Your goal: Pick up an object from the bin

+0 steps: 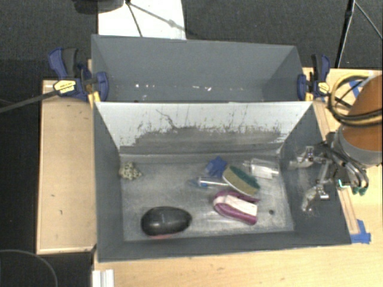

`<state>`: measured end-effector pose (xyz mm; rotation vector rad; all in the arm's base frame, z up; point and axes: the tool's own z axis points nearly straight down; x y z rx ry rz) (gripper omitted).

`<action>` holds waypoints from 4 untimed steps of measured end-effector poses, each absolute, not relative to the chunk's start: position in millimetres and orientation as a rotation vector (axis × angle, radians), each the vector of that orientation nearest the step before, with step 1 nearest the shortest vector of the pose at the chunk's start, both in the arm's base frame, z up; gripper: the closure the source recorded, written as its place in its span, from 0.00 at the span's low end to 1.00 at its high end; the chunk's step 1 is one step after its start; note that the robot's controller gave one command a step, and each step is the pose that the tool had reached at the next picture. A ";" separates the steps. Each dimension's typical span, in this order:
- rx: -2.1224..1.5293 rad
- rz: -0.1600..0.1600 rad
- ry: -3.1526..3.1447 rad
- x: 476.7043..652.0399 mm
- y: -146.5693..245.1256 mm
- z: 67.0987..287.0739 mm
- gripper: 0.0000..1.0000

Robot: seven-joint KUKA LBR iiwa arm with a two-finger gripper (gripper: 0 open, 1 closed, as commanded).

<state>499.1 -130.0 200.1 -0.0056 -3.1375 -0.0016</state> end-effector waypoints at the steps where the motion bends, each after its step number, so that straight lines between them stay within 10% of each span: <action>1: 0.097 0.010 -3.162 490.1 -56.4 85.3 0.00; 3: -0.308 -0.001 -3.133 481.8 -0.2 102.0 0.00; 4: -0.235 0.009 -3.159 487.5 9.1 76.1 0.00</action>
Offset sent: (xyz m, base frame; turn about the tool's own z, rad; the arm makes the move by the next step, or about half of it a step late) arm -0.0158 0.0832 -0.1301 -0.0713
